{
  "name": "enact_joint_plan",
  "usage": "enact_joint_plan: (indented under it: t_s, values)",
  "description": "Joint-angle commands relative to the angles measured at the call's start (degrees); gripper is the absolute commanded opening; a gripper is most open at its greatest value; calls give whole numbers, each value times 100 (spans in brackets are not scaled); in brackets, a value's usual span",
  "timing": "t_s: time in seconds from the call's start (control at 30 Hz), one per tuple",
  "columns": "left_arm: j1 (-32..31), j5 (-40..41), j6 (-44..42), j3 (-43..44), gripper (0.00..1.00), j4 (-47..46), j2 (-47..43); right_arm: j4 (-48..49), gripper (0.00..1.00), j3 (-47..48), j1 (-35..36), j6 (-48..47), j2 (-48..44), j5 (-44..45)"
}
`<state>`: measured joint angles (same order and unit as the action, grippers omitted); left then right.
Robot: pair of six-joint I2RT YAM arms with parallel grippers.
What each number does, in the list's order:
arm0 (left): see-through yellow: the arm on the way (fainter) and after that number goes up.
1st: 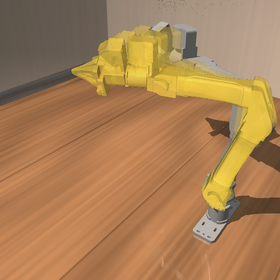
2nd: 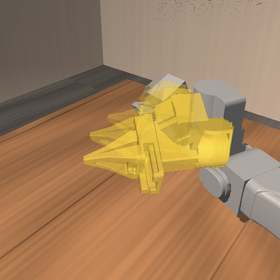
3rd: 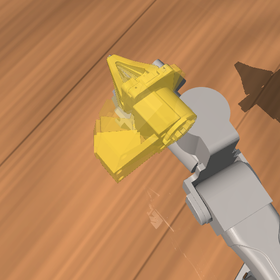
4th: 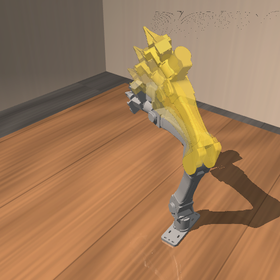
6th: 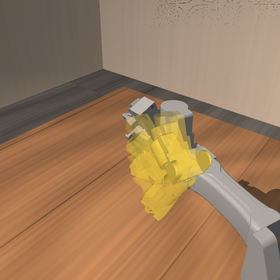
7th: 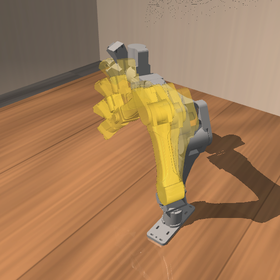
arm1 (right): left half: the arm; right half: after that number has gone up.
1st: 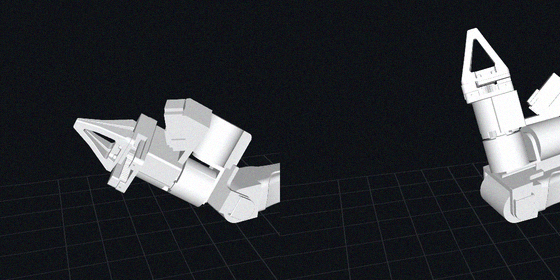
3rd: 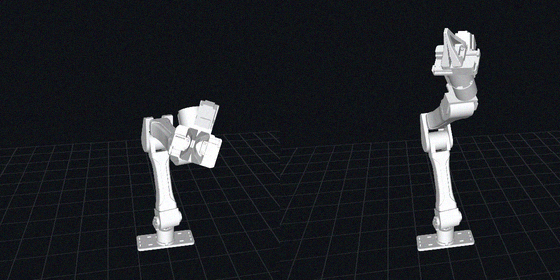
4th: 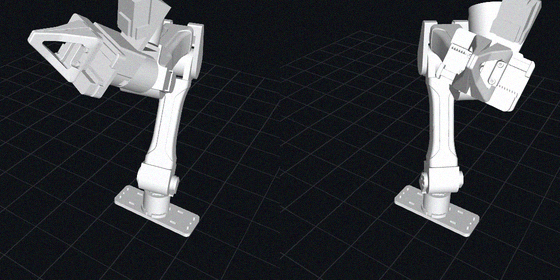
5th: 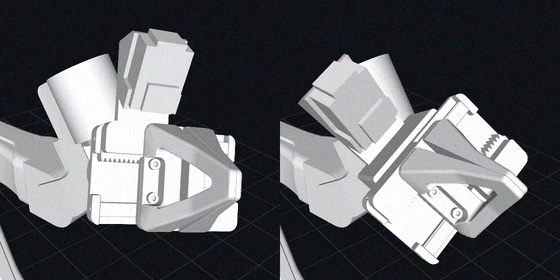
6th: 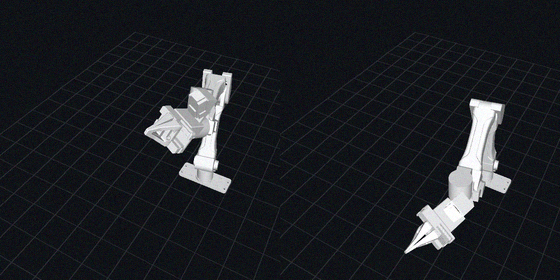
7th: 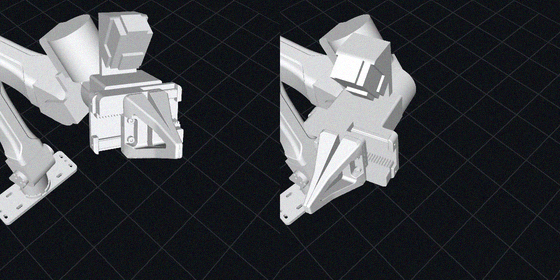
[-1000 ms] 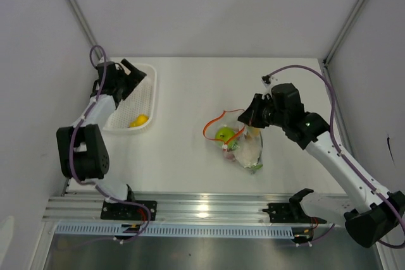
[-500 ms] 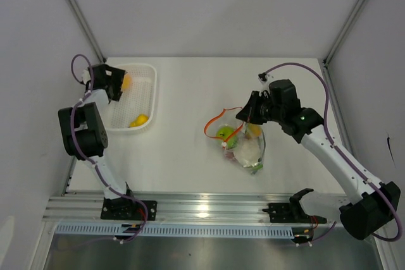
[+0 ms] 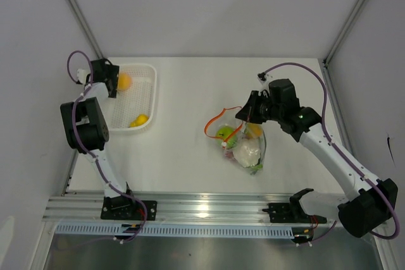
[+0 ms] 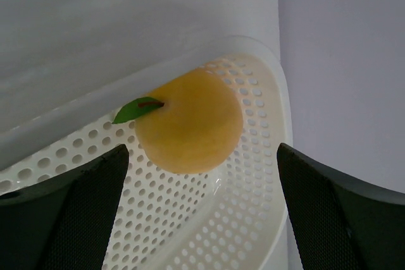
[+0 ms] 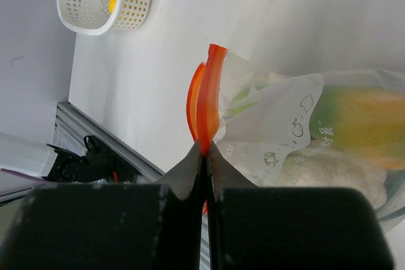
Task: Place the food in the zip-top bag and seal the zipper
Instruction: Pick up the fake fruit from the bin.
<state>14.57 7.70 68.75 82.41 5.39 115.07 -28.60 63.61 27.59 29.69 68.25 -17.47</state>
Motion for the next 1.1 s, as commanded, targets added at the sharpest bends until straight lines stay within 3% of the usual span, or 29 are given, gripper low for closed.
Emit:
enact_joint_plan:
  t_s: [0.0, 0.33, 0.8, 0.9, 1.07]
  values:
    - [-51, 416, 156, 381, 100, 330, 138, 302, 0, 11, -35, -104, 39, -116]
    - [-182, 592, 393, 1163, 99, 1121, 657, 302, 0, -25, -52, -86, 39, -37]
    - [-253, 732, 455, 1515, 99, 1096, 1035, 346, 0, -68, -52, -95, 110, 7]
    - [-253, 741, 411, 1532, 96, 1000, 1105, 355, 0, -69, -52, -69, 136, -10]
    - [-296, 917, 244, 1576, 81, 1008, 1123, 346, 0, -60, -61, -43, 110, 16]
